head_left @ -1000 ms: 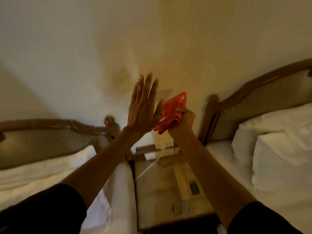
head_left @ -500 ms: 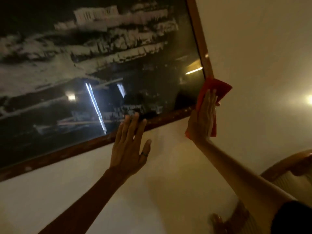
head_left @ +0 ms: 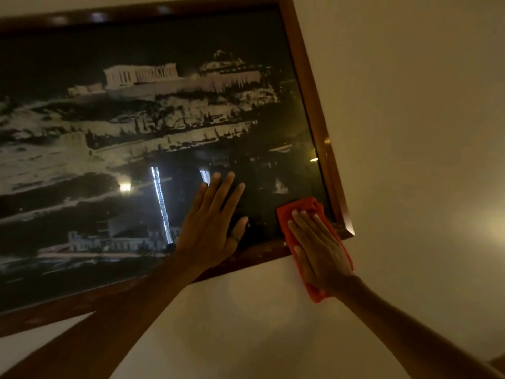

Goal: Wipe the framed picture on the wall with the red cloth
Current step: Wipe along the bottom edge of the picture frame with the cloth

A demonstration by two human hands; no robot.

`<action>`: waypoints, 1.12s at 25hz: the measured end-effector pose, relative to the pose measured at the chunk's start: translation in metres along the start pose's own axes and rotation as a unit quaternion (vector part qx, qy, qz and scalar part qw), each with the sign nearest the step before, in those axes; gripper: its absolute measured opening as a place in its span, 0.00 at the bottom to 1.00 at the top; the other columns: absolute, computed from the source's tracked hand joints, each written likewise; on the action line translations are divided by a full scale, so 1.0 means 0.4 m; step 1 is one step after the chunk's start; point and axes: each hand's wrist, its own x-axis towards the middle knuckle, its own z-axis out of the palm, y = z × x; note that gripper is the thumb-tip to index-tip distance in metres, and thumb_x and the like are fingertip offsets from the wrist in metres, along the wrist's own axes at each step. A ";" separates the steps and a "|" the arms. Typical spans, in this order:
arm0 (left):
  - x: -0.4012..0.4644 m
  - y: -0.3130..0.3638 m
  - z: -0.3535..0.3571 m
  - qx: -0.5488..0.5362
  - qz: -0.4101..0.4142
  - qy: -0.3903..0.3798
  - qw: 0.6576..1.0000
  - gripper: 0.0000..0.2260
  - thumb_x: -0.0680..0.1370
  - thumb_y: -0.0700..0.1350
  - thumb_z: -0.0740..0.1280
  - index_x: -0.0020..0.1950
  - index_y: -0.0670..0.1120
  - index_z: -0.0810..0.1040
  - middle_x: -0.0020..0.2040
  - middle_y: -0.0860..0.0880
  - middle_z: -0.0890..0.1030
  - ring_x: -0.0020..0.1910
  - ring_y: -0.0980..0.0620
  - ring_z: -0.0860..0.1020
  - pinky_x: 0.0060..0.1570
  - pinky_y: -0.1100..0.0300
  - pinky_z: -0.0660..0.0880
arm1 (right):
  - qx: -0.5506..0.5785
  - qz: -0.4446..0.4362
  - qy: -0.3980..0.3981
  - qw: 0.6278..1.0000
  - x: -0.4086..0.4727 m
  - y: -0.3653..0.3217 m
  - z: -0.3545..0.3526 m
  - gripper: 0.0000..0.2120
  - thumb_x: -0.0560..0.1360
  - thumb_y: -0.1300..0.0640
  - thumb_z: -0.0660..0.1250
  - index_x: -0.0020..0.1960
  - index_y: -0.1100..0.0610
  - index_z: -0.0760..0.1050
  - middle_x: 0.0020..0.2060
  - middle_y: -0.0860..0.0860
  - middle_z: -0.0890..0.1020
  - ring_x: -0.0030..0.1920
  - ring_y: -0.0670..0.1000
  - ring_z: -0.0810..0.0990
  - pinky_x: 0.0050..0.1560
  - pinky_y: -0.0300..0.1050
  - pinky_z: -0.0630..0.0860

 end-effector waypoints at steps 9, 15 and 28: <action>0.157 0.000 0.124 0.076 -0.036 0.003 0.996 0.33 0.86 0.64 0.48 0.86 0.47 0.54 0.86 0.43 0.53 0.85 0.38 0.50 0.84 0.38 0.48 | -0.036 -0.087 0.028 0.995 -0.021 0.139 0.018 0.26 0.85 0.47 0.52 0.79 0.57 0.60 0.79 0.56 0.63 0.80 0.57 0.61 0.79 0.57 0.60; 0.153 -0.003 0.129 0.084 -0.045 0.003 0.995 0.35 0.85 0.66 0.46 0.87 0.47 0.49 0.86 0.42 0.50 0.85 0.36 0.48 0.83 0.36 0.47 | -0.022 0.020 0.063 0.998 -0.031 0.078 0.043 0.29 0.83 0.44 0.52 0.78 0.60 0.62 0.78 0.59 0.64 0.80 0.60 0.60 0.80 0.59 0.56; 0.148 0.013 0.122 0.098 -0.064 0.002 0.993 0.33 0.86 0.65 0.46 0.87 0.48 0.49 0.87 0.42 0.49 0.85 0.37 0.48 0.84 0.37 0.46 | -0.038 -0.139 -0.026 0.989 0.043 0.194 -0.043 0.29 0.83 0.47 0.55 0.80 0.60 0.62 0.79 0.57 0.62 0.81 0.58 0.57 0.81 0.57 0.56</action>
